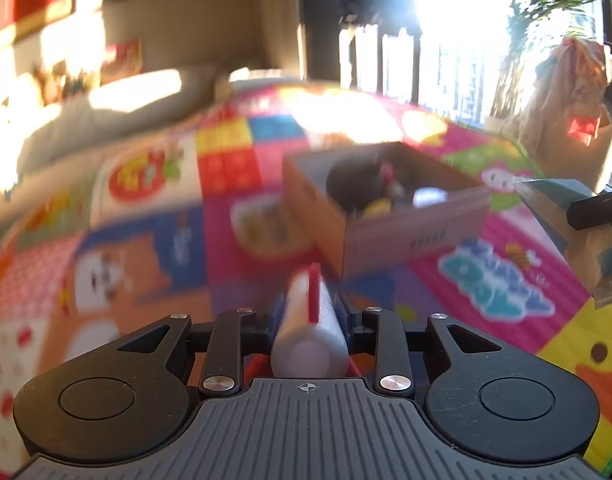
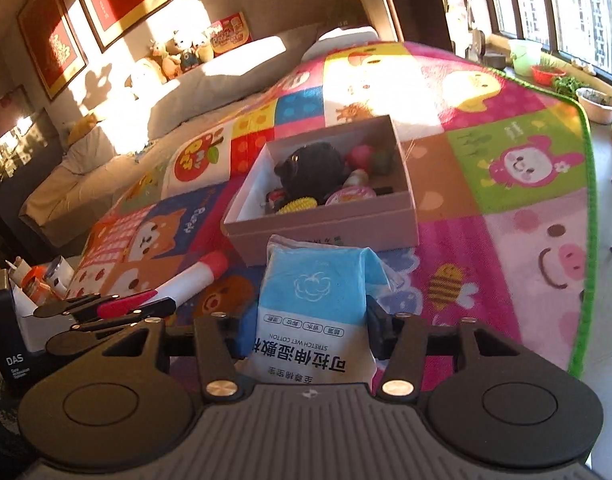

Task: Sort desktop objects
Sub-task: 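Carry the marker over the pink box and drop it in with the left tool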

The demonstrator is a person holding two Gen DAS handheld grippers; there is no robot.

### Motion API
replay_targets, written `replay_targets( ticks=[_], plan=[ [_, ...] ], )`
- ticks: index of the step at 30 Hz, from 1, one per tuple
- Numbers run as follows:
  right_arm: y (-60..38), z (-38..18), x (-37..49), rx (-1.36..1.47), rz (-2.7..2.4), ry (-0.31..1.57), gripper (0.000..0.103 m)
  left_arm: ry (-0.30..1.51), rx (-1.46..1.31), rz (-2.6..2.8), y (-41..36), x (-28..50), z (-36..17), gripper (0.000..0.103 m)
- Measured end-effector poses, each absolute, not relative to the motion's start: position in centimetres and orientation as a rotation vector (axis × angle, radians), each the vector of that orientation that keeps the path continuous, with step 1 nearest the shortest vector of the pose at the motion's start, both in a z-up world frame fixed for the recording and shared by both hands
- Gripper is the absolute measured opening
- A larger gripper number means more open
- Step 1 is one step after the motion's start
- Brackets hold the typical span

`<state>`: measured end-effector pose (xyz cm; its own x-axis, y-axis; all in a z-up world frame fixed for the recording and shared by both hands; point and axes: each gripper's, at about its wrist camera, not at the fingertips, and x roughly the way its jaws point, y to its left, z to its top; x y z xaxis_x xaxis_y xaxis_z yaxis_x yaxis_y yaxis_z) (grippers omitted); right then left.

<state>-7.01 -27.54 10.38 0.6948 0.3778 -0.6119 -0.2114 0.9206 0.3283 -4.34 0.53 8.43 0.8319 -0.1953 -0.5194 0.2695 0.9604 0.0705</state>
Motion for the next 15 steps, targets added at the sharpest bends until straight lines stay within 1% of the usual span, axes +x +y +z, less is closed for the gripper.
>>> replay_targets(
  ticks=[5, 8, 10, 13, 15],
  plan=[
    [-30.0, 13.9, -7.5, 0.298, 0.290, 0.575, 0.052, 0.315, 0.242, -0.316, -2.6, -1.2, 15.4, 0.032],
    [-31.2, 14.9, -7.4, 0.314, 0.249, 0.510, 0.052, 0.258, 0.243, -0.402, -5.2, 2.1, 17.9, 0.032],
    [-31.8, 15.0, -7.1, 0.319, 0.233, 0.498, 0.052, 0.255, 0.234, -0.455, -7.1, 4.5, 17.7, 0.032],
    [-32.4, 14.5, -6.3, 0.312, 0.194, 0.505, 0.052, 0.290, 0.202, -0.545, -9.8, 8.0, 15.2, 0.032],
    [-32.7, 13.9, -5.8, 0.313, 0.176, 0.522, 0.052, 0.321, 0.214, -0.570, -11.2, 9.8, 12.3, 0.040]
  ],
)
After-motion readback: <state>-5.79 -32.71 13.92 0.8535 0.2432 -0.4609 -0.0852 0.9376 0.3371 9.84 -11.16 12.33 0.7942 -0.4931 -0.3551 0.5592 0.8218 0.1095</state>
